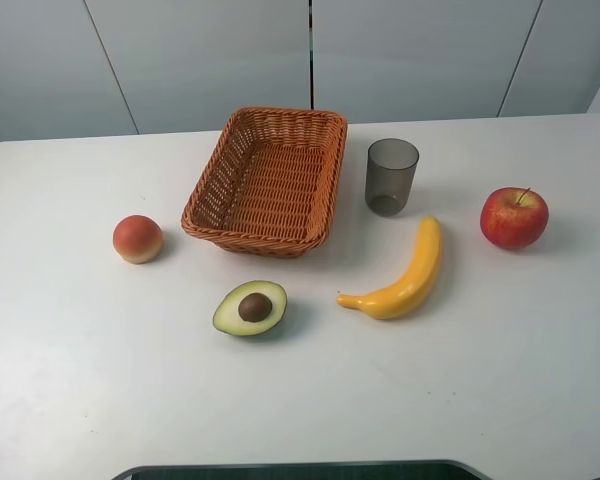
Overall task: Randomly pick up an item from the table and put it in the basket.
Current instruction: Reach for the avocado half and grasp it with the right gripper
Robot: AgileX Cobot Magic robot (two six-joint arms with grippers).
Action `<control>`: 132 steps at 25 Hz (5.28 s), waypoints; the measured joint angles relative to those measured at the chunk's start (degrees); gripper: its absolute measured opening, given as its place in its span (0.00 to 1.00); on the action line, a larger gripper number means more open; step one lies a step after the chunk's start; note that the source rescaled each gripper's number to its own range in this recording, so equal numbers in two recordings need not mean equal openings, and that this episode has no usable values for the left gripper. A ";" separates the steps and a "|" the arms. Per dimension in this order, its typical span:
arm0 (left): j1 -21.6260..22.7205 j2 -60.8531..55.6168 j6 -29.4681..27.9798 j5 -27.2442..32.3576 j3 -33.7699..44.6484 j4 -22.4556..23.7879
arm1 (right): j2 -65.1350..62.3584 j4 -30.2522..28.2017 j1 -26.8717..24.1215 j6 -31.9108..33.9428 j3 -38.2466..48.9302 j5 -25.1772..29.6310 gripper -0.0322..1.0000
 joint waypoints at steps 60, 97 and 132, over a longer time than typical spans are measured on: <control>0.00 0.00 0.00 0.00 0.00 0.00 | 9.10 5.17 0.58 -19.50 -9.46 -3.01 1.00; 0.00 0.00 0.25 0.00 0.00 0.00 | 92.35 6.68 58.68 -37.23 -28.46 -23.07 1.00; 0.00 0.00 0.24 0.00 0.00 0.00 | 108.65 0.24 59.76 -56.20 -37.84 -22.43 1.00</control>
